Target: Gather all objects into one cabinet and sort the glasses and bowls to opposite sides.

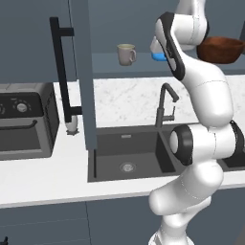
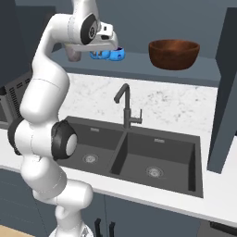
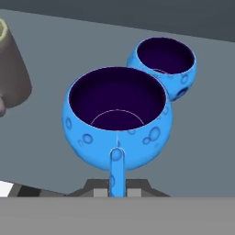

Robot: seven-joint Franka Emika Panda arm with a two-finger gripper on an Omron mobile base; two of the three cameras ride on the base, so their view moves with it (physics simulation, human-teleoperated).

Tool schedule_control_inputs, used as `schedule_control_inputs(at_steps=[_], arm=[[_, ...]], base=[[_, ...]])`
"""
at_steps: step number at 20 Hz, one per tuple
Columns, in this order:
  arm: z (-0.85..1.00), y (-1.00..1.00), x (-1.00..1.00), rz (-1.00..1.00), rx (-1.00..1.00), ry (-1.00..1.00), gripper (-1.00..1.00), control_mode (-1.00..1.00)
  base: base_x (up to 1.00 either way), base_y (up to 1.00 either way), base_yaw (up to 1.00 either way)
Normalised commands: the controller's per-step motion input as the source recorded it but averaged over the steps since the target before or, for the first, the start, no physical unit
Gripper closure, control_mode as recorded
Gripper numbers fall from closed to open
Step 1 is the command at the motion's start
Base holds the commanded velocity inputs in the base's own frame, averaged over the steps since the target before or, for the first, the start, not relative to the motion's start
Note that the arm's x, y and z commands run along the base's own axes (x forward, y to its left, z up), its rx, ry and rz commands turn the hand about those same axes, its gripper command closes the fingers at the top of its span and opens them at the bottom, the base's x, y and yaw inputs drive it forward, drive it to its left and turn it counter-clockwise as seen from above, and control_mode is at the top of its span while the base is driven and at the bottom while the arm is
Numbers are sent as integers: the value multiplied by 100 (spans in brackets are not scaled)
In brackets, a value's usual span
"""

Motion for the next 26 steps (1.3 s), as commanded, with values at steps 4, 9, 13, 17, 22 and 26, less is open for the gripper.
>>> schedule_control_inputs(at_steps=[4,9,13,17,22,26], arm=[[0,38,8,7,0,0,100,-100],[0,58,1,15,0,0,100,-100],[0,21,6,1,0,0,100,-100],[0,0,18,0,0,0,100,-100],[0,0,14,0,0,0,100,-100],[-5,6,0,0,0,0,100,-100]], base=[[0,0,0],[0,0,0],[0,0,0],[0,0,0],[0,0,0],[0,0,0]])
